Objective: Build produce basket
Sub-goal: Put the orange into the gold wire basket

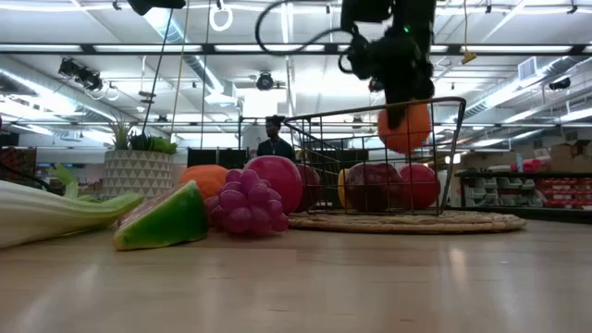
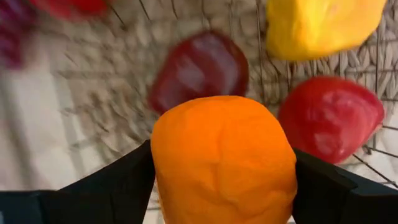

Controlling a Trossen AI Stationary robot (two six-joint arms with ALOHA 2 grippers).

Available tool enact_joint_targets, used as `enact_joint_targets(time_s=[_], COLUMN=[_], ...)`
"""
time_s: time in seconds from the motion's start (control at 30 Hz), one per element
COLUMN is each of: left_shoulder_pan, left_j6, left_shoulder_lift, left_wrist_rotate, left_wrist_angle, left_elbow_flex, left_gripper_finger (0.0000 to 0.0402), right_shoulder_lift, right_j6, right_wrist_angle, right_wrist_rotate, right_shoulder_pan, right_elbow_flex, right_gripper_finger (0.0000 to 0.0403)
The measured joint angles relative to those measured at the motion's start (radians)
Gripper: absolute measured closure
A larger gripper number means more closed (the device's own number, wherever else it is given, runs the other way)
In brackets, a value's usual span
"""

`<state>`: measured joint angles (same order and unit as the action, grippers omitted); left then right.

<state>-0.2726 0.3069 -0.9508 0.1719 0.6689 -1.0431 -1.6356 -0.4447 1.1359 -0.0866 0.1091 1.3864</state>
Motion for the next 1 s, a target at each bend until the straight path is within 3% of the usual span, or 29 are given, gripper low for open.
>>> enact_joint_targets(time_s=[0.33,0.5,0.77,1.0], left_shoulder_pan=[0.0,0.0,-0.013,-0.013], left_j6=[-0.001,0.021,0.03,0.043], left_shoulder_lift=[0.0,0.0,0.0,0.0], left_wrist_rotate=[0.0,0.0,0.0,0.0], left_wrist_angle=[-0.003,0.001,0.002,0.009], left_elbow_flex=[0.0,0.0,0.0,0.0], left_gripper_finger=[0.0005,0.0005,0.0005,0.0005], right_shoulder_lift=[0.0,0.0,0.0,0.0], right_j6=[0.087,0.155,0.131,0.098], right_wrist_angle=[-0.099,-0.11,-0.117,-0.11], right_wrist_rotate=[-0.094,-0.093,-0.016,-0.024], right_shoulder_pan=[0.037,0.038,0.035,0.05], right_elbow_flex=[-0.123,-0.123,-0.123,-0.123], right_gripper_finger=[0.0095,0.0095,0.0093,0.0036])
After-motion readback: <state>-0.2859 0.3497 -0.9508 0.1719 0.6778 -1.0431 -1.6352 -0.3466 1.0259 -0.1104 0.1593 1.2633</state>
